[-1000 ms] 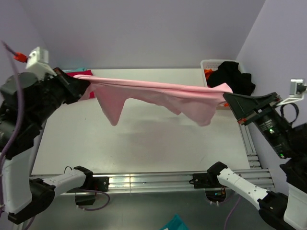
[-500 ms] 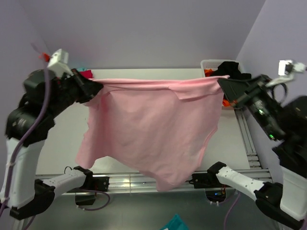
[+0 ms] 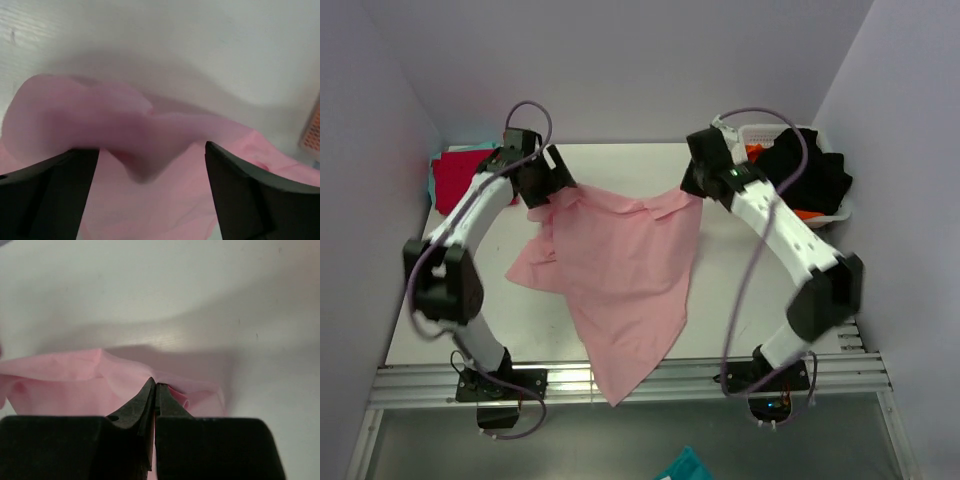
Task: Fold and stack the t-shirts
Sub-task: Flatten out the tshirt
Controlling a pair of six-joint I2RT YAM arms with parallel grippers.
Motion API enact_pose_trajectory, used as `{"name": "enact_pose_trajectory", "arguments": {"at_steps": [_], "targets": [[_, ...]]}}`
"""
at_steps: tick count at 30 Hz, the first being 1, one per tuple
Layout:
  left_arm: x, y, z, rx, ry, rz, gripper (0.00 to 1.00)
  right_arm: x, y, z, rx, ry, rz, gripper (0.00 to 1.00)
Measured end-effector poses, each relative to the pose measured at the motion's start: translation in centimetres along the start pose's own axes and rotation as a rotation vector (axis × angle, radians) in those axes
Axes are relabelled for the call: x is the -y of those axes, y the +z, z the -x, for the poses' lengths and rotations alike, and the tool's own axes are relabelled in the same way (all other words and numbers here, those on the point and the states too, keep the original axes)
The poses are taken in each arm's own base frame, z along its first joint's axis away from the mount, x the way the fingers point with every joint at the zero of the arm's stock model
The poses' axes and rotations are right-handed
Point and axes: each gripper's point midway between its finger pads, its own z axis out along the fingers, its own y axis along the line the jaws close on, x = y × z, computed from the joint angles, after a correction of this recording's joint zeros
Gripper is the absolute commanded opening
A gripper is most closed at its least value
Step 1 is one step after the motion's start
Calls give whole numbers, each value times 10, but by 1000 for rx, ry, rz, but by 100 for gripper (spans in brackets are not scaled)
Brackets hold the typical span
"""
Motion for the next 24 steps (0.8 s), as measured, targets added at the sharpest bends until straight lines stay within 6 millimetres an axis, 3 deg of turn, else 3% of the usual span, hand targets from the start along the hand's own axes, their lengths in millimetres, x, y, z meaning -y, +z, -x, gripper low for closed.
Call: {"name": "enact_pose_trajectory", "arguments": {"at_steps": [1,2,4,5,6,8,9,11,13,16,18,20,22,24], "targets": [[-12,30,5,-40,-34,39,99,5,28,-1,-36,15,-68,14],[-23,58,17,-71,-60,76,100,2,52,8,-52,39,-105,60],[-30,107,52,-57,-84,104,100,-7,111,40,-42,86,-176,93],[-35,125,70,-36,-95,113,99,-11,139,58,-15,112,-188,100],[-39,133,84,-17,-103,122,100,-12,160,73,9,132,-195,100],[-41,126,102,28,-110,130,99,-2,195,86,46,175,-201,100],[-36,116,110,52,-109,122,99,12,197,80,40,189,-217,100],[-20,84,127,114,-100,92,99,51,173,53,-28,202,-290,100],[1,43,143,181,-84,45,99,69,133,48,-42,221,-305,100],[16,-17,143,266,-59,-8,99,48,74,80,54,239,-210,100],[7,-45,120,269,-57,6,99,22,31,93,126,231,-120,100],[-7,-59,94,250,-59,33,99,2,-3,80,127,207,-45,100],[-30,-59,61,204,-67,88,99,-9,-27,44,76,176,18,100],[-61,-49,19,128,-83,168,99,-4,-40,-5,-3,150,35,100]]}}
